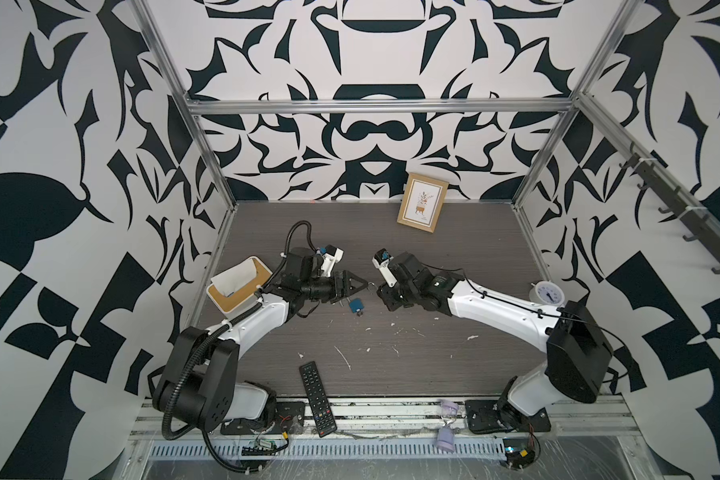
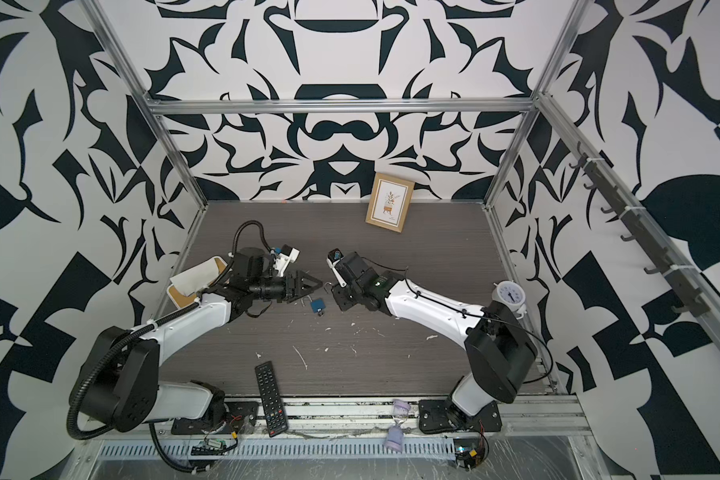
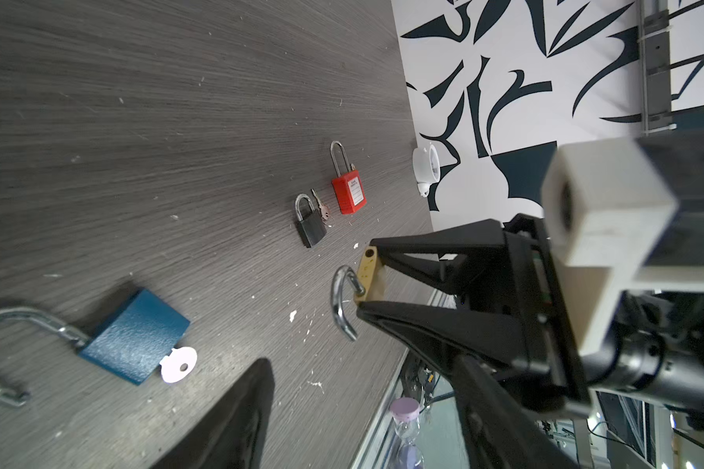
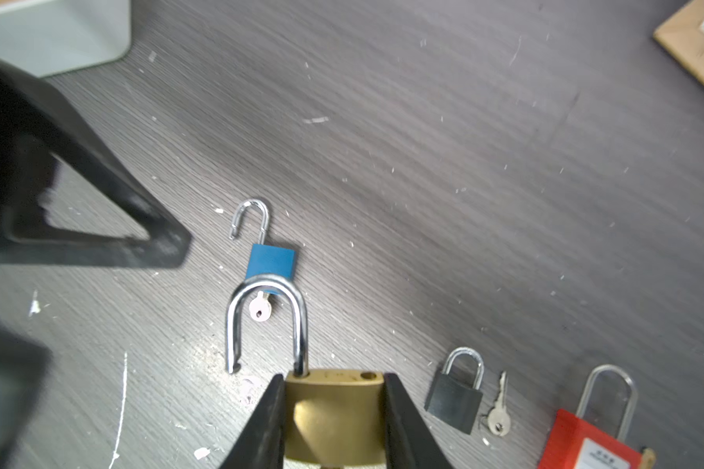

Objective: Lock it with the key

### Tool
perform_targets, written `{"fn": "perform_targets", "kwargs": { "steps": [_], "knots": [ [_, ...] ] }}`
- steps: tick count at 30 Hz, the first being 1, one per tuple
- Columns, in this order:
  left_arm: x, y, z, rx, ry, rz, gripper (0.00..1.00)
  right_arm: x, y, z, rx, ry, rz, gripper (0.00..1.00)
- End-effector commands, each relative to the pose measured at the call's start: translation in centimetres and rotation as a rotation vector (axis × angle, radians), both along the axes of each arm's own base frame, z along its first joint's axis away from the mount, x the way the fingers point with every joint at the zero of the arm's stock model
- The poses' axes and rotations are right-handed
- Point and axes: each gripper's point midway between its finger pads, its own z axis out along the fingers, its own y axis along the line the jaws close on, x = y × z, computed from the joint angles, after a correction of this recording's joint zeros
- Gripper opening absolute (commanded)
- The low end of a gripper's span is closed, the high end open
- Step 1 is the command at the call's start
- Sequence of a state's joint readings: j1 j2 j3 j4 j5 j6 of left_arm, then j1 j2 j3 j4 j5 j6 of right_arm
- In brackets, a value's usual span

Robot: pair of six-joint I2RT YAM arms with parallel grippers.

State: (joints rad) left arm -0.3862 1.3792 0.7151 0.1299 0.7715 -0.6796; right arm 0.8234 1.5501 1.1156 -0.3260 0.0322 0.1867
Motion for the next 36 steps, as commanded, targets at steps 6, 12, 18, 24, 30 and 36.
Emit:
{"fn": "perform_targets", "kwargs": {
  "steps": [6, 12, 18, 24, 30, 36],
  "knots": [
    [-0.7, -1.7, 1.5, -0.034, -0.030, -0.075, 0.61, -0.6, 1.0, 4.1, 0.055, -0.046, 0.092, 0.00],
    [-0.2, -2.2, 1.7, -0.056, -0.024, -0.076, 0.49, -1.0, 1.2, 4.2, 0.071, -0.036, 0.106, 0.00],
    [-0.2, -2.8, 1.4, -0.069, 0.003, -0.110, 0.35, -1.0, 1.1, 4.5, 0.074, -0.042, 0.107, 0.00],
    [-0.3, -3.0, 0.6, -0.067, 0.034, -0.125, 0.30, -1.0, 1.2, 4.6, 0.075, -0.044, 0.112, 0.00],
    [-0.2, -3.2, 0.6, -0.070, 0.040, -0.134, 0.13, -1.1, 1.3, 4.5, 0.068, -0.042, 0.120, 0.00],
    [-0.3, -3.5, 0.9, -0.086, 0.046, -0.140, 0.00, -0.9, 1.5, 4.6, 0.084, -0.049, 0.114, 0.00]
  ]
}}
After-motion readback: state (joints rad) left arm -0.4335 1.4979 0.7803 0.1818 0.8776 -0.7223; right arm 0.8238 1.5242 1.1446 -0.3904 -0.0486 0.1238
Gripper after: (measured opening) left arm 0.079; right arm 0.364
